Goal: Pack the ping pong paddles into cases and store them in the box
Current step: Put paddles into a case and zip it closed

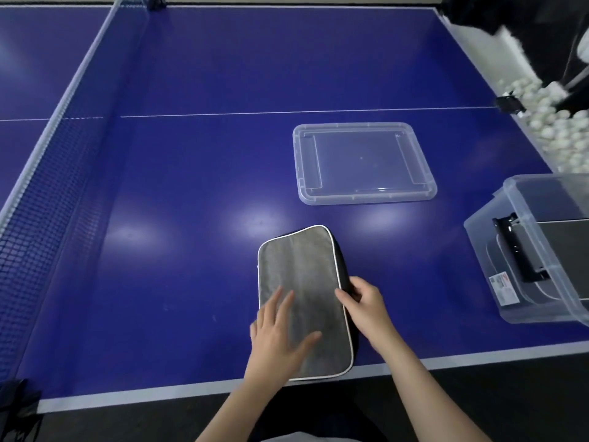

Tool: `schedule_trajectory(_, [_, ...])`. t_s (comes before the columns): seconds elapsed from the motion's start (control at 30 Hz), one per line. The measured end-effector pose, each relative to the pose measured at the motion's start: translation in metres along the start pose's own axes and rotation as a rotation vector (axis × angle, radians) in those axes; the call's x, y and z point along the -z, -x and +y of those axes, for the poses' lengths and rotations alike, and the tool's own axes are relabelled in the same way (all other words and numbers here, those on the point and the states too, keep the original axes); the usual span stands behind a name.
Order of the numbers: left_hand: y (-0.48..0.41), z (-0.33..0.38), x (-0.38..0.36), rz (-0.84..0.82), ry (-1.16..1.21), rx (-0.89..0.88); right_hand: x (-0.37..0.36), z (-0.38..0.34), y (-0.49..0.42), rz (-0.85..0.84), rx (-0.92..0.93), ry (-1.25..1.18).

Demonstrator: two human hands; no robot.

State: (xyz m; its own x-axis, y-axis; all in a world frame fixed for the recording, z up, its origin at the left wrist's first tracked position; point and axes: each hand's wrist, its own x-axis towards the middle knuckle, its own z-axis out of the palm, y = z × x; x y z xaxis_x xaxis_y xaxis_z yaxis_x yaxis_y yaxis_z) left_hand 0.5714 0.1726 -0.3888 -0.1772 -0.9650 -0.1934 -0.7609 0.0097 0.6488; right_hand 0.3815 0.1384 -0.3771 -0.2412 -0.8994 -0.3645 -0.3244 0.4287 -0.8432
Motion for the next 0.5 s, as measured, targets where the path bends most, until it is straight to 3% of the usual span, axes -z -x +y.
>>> schedule_trajectory(0.17, [-0.018,-0.017,-0.032,-0.081,-0.33,0.007,-0.002,0.03,-0.013,0.016,-0.089,0.142])
schedule_trajectory(0.3, [-0.022,-0.015,-0.051,-0.09,-0.433,0.016,-0.01,0.046,-0.016,0.079,-0.079,0.221])
schedule_trajectory(0.5, [-0.023,-0.018,-0.058,-0.094,-0.532,0.03,-0.016,0.055,-0.013,0.098,-0.22,0.16])
